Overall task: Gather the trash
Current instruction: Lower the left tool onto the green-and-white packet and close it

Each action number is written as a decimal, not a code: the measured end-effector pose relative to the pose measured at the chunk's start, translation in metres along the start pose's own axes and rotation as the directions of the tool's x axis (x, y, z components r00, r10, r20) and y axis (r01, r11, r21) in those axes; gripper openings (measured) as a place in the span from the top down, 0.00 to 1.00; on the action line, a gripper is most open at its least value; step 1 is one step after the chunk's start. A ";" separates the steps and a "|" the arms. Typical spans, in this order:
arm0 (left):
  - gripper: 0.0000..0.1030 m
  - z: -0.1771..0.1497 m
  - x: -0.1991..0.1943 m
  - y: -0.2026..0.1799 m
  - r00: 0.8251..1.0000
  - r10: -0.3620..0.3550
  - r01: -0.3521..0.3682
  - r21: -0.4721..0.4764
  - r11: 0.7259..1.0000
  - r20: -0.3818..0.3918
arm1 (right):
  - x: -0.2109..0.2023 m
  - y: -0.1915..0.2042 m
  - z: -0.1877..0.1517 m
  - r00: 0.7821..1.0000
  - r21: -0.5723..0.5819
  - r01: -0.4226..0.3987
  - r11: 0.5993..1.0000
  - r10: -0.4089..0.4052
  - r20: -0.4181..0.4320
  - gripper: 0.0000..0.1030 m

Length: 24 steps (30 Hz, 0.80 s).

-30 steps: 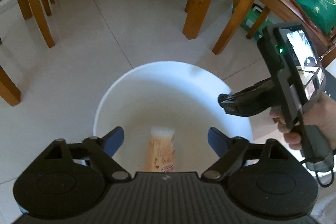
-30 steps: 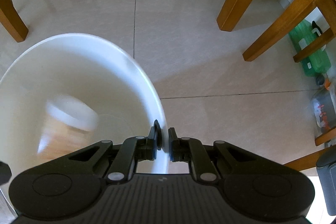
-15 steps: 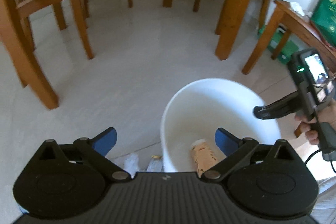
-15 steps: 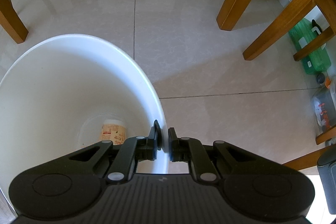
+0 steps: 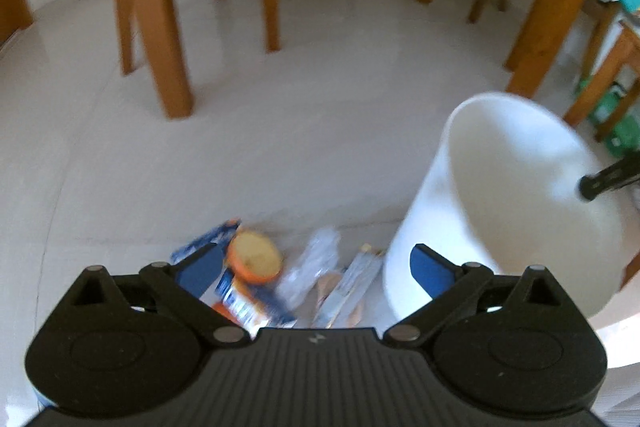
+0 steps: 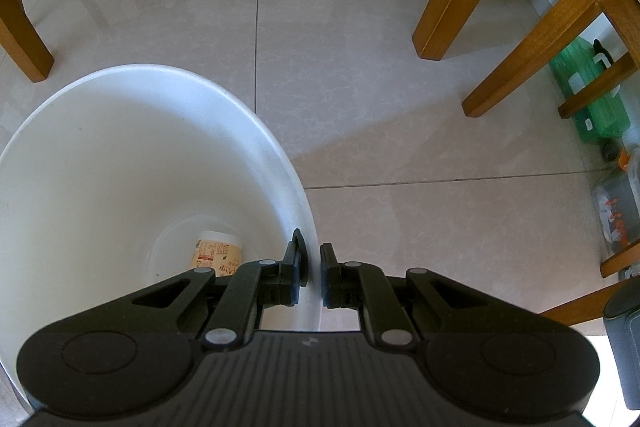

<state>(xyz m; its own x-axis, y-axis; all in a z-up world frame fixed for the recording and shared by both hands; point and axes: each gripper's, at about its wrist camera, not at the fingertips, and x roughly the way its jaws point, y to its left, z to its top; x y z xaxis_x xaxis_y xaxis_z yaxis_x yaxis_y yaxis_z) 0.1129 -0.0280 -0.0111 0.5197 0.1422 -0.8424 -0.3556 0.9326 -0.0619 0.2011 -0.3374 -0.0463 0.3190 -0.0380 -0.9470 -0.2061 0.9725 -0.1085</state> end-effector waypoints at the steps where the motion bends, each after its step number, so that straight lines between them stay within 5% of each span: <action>1: 0.03 -0.007 0.004 0.004 1.000 0.012 -0.012 -0.012 1.000 -0.008 | 0.000 0.000 0.000 1.000 0.000 0.000 1.000 0.000 0.000 0.88; 15: 0.03 -0.110 0.077 0.056 0.977 0.078 -0.112 -0.168 0.979 -0.199 | 0.000 0.000 0.003 1.000 -0.013 0.005 1.000 -0.005 0.001 0.88; 24: 0.03 -0.167 0.112 0.072 0.968 0.119 -0.157 -0.161 0.974 -0.223 | -0.001 0.003 0.001 1.000 -0.029 0.012 1.000 -0.012 0.011 0.88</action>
<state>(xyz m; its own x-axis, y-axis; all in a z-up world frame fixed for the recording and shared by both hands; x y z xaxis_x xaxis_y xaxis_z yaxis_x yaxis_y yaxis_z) 0.0155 0.0000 -0.1992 0.2877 0.1747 -0.9416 -0.5533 0.8329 -0.0145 0.2012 -0.3346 -0.0454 0.3314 -0.0471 -0.9423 -0.2286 0.9650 -0.1286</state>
